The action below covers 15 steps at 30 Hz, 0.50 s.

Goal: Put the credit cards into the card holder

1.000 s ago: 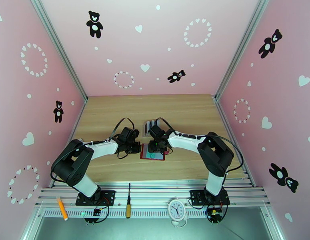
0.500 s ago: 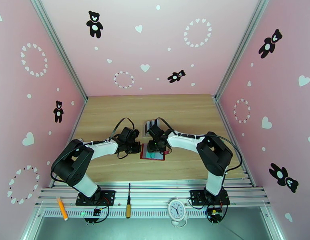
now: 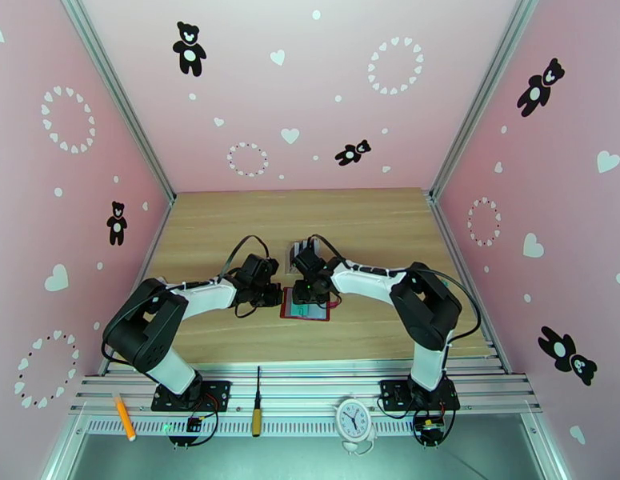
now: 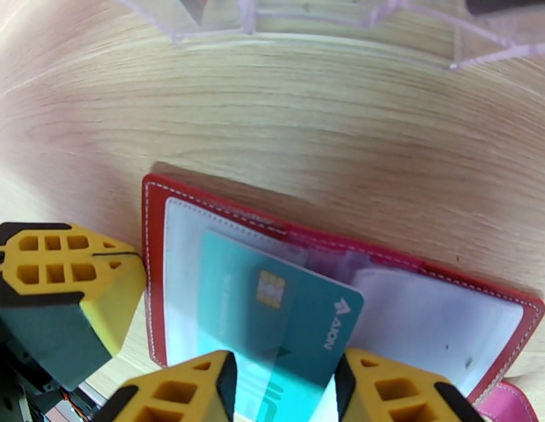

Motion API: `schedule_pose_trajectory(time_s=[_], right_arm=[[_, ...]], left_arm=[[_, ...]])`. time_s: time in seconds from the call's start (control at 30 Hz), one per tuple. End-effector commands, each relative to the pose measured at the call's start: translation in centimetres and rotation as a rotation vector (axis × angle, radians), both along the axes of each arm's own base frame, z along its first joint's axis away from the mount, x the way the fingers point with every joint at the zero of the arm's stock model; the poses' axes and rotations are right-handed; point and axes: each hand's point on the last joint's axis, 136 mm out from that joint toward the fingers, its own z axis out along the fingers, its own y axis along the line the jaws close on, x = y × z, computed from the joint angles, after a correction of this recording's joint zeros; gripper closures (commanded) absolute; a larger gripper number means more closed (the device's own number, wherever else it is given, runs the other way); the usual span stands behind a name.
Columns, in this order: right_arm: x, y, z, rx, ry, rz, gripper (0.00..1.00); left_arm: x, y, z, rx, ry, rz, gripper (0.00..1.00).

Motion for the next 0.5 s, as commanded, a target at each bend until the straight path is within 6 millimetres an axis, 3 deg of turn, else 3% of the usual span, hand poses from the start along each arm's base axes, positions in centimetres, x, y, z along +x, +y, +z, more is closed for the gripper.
schedule_pose_trajectory(time_s=[0.0,0.47], right_arm=[[-0.2,0.8,0.1,0.001,0.012,0.026,0.56],[-0.4,1.8,0.4,0.003,0.018,0.053,0.56]], left_arm=[[-0.5,-0.4,-0.3,-0.011,0.027,-0.009,0.94],[-0.4,-0.5,-0.3,-0.013,0.026,-0.008,0.94]])
